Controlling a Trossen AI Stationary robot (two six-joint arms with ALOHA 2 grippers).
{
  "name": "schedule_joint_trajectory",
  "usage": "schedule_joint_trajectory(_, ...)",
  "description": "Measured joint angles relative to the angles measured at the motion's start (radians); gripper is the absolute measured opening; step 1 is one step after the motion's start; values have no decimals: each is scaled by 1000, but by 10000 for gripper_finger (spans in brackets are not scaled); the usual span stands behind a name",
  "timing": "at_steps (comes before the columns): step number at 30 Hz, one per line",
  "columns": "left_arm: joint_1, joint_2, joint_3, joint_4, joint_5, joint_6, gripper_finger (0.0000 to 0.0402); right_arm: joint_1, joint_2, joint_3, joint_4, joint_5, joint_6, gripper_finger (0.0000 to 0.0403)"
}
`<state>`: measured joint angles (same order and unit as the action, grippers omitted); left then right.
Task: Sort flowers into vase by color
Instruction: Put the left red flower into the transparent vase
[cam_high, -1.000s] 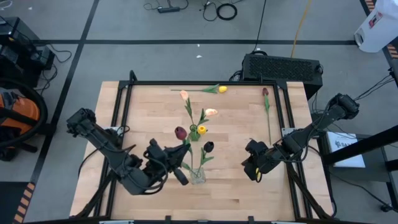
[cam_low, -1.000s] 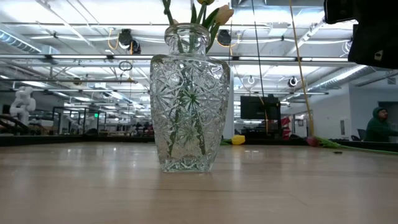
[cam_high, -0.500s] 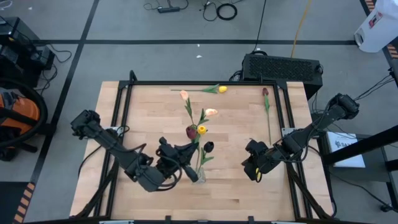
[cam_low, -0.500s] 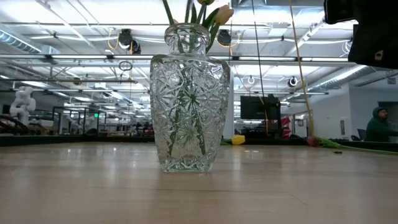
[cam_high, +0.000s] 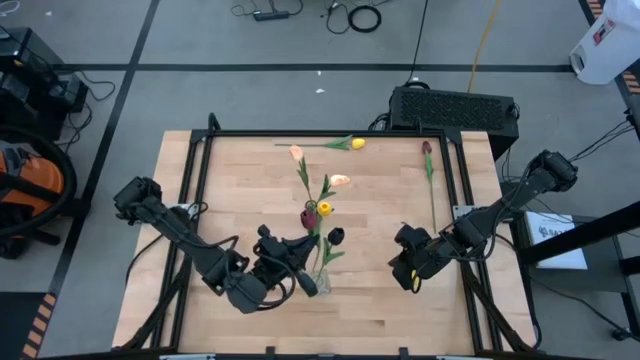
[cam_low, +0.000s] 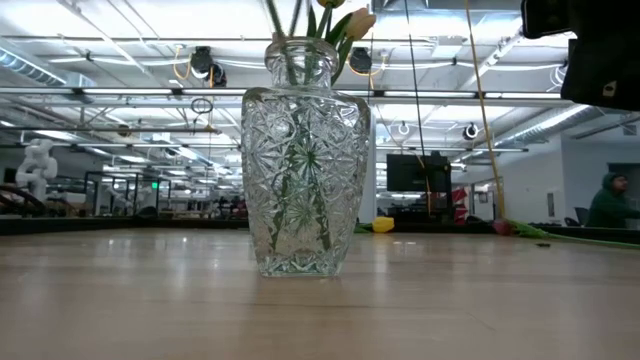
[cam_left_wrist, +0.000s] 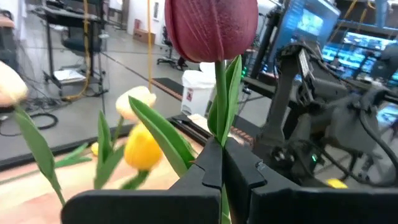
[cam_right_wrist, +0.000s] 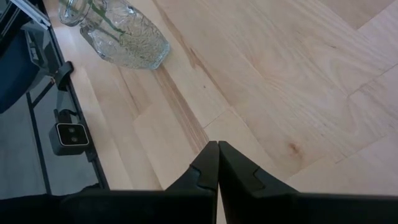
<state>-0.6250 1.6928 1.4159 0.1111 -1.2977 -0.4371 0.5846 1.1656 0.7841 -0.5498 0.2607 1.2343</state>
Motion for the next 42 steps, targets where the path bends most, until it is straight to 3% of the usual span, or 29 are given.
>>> schedule_joint_trajectory(11, -6, 6, -38, 15, 21, -40, 1, 0, 0, 0, 0, -1, 0, 0)
schedule_joint_trajectory(22, -14, 5, 46, 281, 29, 342, 1, 0, 0, 0, 0, -1, 0, 0)
schedule_joint_trajectory(33, -43, 5, 52, 222, 30, 254, 2, 0, 0, 0, 0, -1, 0, 0)
schedule_joint_trajectory(42, -38, 5, 51, -7, 30, 54, 2, 0, 0, 0, 0, -1, 2, 0)
